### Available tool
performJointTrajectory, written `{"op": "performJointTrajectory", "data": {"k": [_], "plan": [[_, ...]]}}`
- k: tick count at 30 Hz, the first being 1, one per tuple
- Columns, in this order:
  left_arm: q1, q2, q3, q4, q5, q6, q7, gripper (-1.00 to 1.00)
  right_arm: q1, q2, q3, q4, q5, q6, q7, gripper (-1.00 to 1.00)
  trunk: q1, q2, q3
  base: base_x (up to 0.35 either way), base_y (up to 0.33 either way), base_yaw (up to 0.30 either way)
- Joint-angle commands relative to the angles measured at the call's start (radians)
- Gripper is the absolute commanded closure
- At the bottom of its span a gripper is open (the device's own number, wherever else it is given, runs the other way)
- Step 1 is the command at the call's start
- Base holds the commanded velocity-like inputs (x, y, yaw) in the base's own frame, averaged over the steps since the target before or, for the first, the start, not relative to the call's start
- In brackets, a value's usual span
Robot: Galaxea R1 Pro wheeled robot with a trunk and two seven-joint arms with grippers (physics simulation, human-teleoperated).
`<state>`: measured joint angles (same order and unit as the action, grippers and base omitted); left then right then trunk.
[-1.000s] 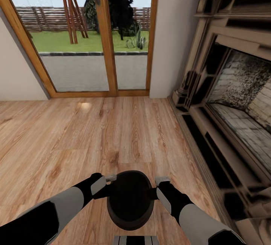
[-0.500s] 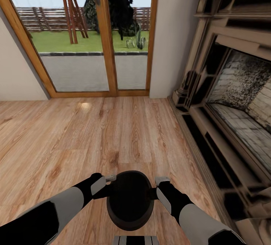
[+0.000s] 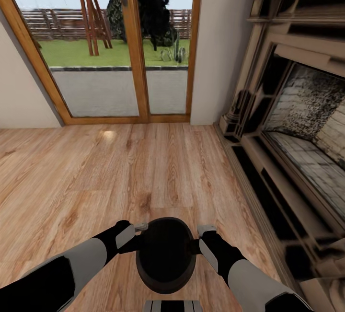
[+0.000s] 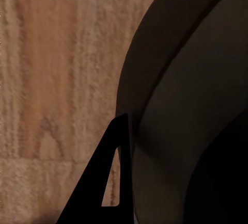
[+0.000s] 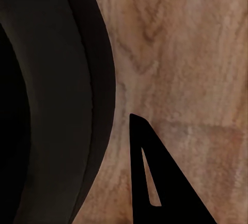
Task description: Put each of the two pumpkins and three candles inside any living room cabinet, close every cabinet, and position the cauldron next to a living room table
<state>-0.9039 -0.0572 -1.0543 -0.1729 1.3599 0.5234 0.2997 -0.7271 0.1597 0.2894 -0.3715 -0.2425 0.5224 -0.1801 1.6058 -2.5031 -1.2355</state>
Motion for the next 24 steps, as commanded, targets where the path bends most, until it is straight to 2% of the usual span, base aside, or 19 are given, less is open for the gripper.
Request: {"op": "performJointTrajectory", "data": {"k": [1, 8, 24], "plan": [[0.0, 0.0, 0.002, 0.0, 0.01, -0.001, -0.002, 1.0, 0.0, 0.0, 0.001, 0.0, 0.005, 0.001, -0.001, 1.0, 0.0, 0.0, 0.0, 0.0, 0.0, 0.0], [0.0, 0.019, 0.003, -0.001, 0.01, -0.002, -0.006, 1.0, 0.0, 0.0, 0.001, 0.0, 0.005, 0.001, -0.001, 1.0, 0.0, 0.0, 0.0, 0.0, 0.0, 0.213], [0.0, 0.019, 0.003, -0.002, 0.01, -0.002, -0.007, 1.0, 0.0, 0.0, 0.001, 0.0, 0.005, 0.001, -0.001, 1.0, 0.0, 0.0, 0.0, 0.0, 0.0, 0.286]]}}
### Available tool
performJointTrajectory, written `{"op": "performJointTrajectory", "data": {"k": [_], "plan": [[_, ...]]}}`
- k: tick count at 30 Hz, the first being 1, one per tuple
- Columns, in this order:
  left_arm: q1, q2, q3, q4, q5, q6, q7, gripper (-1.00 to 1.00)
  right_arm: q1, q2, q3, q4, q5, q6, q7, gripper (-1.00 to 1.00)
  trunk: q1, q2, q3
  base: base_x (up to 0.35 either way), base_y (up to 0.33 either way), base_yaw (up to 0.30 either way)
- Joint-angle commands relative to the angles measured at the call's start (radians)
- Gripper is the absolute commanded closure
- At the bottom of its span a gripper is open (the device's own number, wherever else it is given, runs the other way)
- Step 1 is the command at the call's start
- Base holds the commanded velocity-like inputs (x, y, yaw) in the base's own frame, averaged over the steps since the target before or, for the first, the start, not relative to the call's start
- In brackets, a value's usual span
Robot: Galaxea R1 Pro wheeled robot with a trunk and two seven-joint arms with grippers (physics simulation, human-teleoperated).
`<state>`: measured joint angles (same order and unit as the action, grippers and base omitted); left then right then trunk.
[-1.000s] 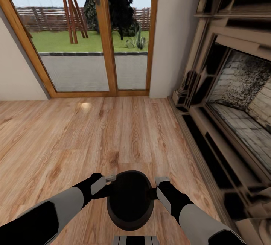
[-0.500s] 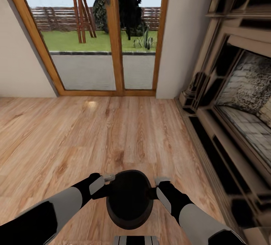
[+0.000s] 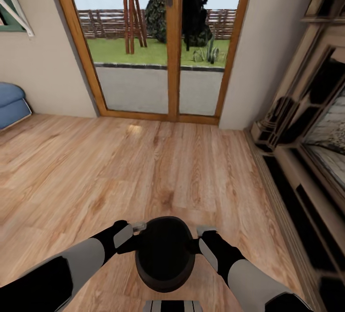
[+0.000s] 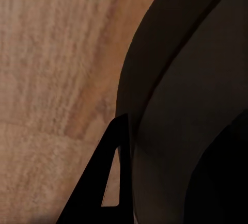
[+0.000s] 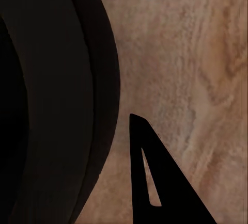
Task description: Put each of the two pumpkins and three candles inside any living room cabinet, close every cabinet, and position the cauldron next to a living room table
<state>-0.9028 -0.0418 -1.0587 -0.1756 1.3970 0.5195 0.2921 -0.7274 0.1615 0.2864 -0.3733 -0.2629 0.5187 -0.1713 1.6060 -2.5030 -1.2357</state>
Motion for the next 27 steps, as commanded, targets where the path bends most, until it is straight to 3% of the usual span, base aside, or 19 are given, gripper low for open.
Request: {"op": "performJointTrajectory", "data": {"k": [1, 23, 27], "plan": [[-0.001, 0.004, 0.008, 0.001, -0.027, 0.003, 0.001, 1.0, 0.0, -0.002, 0.003, 0.002, 0.025, 0.004, -0.01, 1.0, 0.0, 0.0, 0.0, 0.0, 0.0, 0.286], [-0.001, 0.003, 0.008, 0.001, -0.027, 0.004, 0.001, 1.0, 0.0, -0.002, 0.003, 0.002, 0.027, 0.004, -0.01, 1.0, 0.0, 0.0, 0.0, 0.0, 0.0, 0.287], [-0.001, 0.003, 0.008, 0.001, -0.027, 0.004, 0.001, 1.0, 0.0, -0.002, 0.003, 0.002, 0.027, 0.004, -0.01, 1.0, 0.0, 0.0, 0.0, 0.0, 0.0, 0.14]]}}
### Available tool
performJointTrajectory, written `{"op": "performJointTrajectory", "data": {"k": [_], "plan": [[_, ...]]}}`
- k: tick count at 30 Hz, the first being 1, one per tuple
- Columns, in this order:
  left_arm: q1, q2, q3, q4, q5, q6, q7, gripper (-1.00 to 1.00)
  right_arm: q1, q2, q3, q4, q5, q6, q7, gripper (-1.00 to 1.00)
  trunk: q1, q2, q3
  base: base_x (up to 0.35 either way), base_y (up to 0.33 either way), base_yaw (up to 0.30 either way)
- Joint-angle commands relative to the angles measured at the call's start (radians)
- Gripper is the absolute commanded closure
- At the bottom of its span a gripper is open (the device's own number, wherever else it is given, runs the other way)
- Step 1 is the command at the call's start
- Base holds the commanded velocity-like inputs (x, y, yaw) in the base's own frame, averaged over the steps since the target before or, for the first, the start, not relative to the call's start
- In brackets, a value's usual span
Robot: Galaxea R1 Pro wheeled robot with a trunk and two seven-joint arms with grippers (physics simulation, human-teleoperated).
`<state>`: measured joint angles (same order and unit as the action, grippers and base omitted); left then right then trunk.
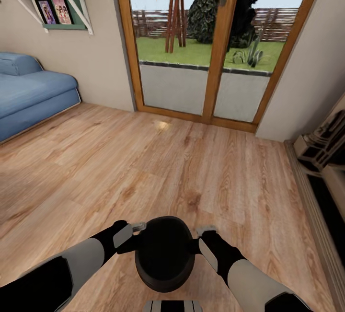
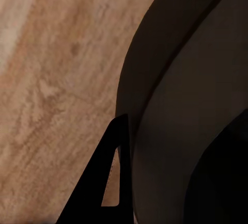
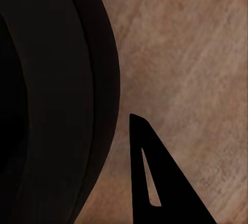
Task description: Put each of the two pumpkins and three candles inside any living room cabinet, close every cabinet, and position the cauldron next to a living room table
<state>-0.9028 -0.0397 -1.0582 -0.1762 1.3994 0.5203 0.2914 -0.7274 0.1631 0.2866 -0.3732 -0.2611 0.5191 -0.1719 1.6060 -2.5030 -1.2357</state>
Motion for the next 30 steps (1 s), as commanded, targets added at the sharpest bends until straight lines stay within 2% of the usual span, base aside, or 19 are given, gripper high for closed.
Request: {"op": "performJointTrajectory", "data": {"k": [1, 2, 3, 7, 10, 11, 13, 20, 27, 28, 30], "plan": [[-0.001, 0.001, 0.007, 0.001, -0.03, 0.003, 0.002, 1.0, 0.0, -0.004, 0.003, 0.002, 0.025, 0.004, -0.009, 1.0, 0.0, 0.0, 0.0, 0.0, 0.0, 0.03], [-0.001, 0.001, 0.007, 0.001, -0.03, 0.003, 0.002, 1.0, 0.0, -0.004, 0.003, 0.002, 0.025, 0.004, -0.009, 1.0, 0.0, 0.0, 0.0, 0.0, 0.0, 0.019], [0.001, -0.006, 0.005, 0.006, -0.004, 0.005, 0.001, 1.0, 0.006, -0.001, -0.006, 0.006, 0.005, -0.006, 0.003, 1.0, 0.0, 0.0, 0.0, 0.0, 0.0, 0.0], [0.005, -0.004, 0.018, -0.001, -0.041, -0.001, -0.004, 1.0, 0.001, 0.001, -0.006, 0.005, -0.002, -0.02, 0.028, 1.0, 0.0, 0.0, 0.0, 0.0, 0.0, 0.0], [0.005, -0.003, -0.002, -0.002, 0.003, -0.01, -0.004, 1.0, 0.0, 0.0, -0.005, 0.005, -0.006, -0.034, 0.049, 1.0, 0.0, 0.0, 0.0, 0.0, 0.0, 0.0], [0.005, -0.003, -0.007, -0.002, 0.007, -0.011, -0.005, 1.0, 0.0, 0.0, -0.005, 0.005, -0.007, -0.037, 0.056, 1.0, 0.0, 0.0, 0.0, 0.0, 0.0, 0.0], [0.005, -0.003, -0.015, -0.002, 0.007, -0.012, -0.004, 1.0, 0.0, 0.0, -0.004, 0.005, -0.004, -0.038, 0.067, 1.0, 0.0, 0.0, 0.0, 0.0, 0.0, 0.0], [0.005, -0.003, -0.02, -0.002, 0.014, -0.013, -0.001, 1.0, 0.0, -0.001, -0.004, 0.005, 0.046, -0.039, 0.087, 1.0, 0.0, 0.0, 0.0, 0.0, 0.0, 0.0], [0.005, -0.003, -0.016, -0.002, 0.011, -0.013, -0.001, 1.0, 0.0, -0.001, -0.004, 0.006, 0.044, -0.042, 0.087, 1.0, 0.0, 0.0, 0.0, 0.0, 0.0, 0.0], [0.005, -0.003, -0.002, -0.002, 0.007, -0.013, -0.005, 1.0, 0.0, -0.001, -0.004, 0.006, -0.006, -0.042, 0.087, 1.0, 0.0, 0.0, 0.0, 0.0, 0.0, 0.0], [0.005, -0.003, -0.002, -0.002, 0.008, -0.013, -0.005, 1.0, 0.0, -0.001, -0.004, 0.007, -0.006, -0.042, 0.087, 1.0, 0.0, 0.0, 0.0, 0.0, 0.0, 0.0]]}}
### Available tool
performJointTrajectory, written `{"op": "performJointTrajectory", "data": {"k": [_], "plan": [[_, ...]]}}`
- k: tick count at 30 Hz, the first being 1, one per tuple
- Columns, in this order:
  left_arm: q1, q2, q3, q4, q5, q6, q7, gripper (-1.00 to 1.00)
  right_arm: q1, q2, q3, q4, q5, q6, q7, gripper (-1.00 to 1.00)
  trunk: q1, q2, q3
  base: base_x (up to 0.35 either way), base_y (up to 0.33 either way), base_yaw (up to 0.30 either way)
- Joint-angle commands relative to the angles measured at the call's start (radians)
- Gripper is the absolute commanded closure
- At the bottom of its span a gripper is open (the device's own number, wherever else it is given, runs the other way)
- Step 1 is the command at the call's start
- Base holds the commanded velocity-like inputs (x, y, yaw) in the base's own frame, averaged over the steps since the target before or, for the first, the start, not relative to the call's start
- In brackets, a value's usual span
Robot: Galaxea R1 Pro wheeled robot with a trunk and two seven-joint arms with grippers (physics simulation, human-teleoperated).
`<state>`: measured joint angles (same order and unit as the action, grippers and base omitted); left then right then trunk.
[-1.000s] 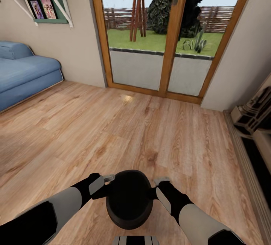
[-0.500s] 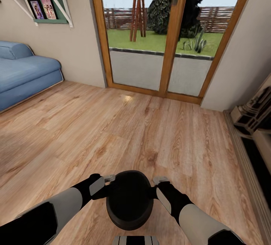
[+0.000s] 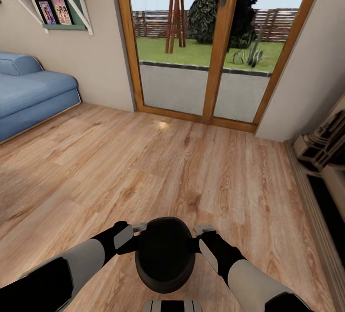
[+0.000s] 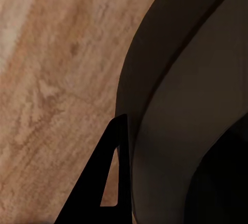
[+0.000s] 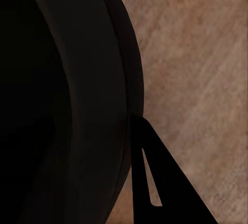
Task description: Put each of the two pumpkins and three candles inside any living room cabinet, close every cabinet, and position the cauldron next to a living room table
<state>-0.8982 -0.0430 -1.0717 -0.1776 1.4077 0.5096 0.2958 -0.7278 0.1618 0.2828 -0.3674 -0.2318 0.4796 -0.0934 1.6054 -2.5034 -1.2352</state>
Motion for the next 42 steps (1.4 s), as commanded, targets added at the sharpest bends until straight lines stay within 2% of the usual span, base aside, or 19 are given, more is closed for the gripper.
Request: {"op": "performJointTrajectory", "data": {"k": [1, 28, 35, 42], "plan": [[0.001, 0.0, 0.012, 0.0, -0.001, -0.002, -0.009, 1.0, 0.001, 0.001, -0.001, 0.001, -0.035, -0.003, 0.009, 1.0, 0.001, 0.0, 0.0, 0.0, 0.0, 0.0], [0.001, 0.0, 0.012, 0.0, 0.0, -0.002, -0.009, 1.0, 0.001, 0.001, 0.0, 0.027, -0.035, -0.005, 0.002, 1.0, 0.001, 0.0, 0.0, 0.0, 0.0, 0.0], [0.001, 0.0, 0.012, 0.0, 0.0, -0.002, -0.009, 1.0, 0.001, 0.001, 0.0, 0.027, -0.036, -0.031, 0.001, 1.0, 0.001, 0.0, 0.0, 0.0, 0.0, 0.002], [0.001, 0.0, 0.012, 0.0, 0.0, -0.002, -0.009, 1.0, 0.001, 0.002, 0.001, 0.027, -0.037, -0.032, 0.001, 1.0, 0.001, 0.0, 0.002, 0.0, 0.0, 0.204]]}}
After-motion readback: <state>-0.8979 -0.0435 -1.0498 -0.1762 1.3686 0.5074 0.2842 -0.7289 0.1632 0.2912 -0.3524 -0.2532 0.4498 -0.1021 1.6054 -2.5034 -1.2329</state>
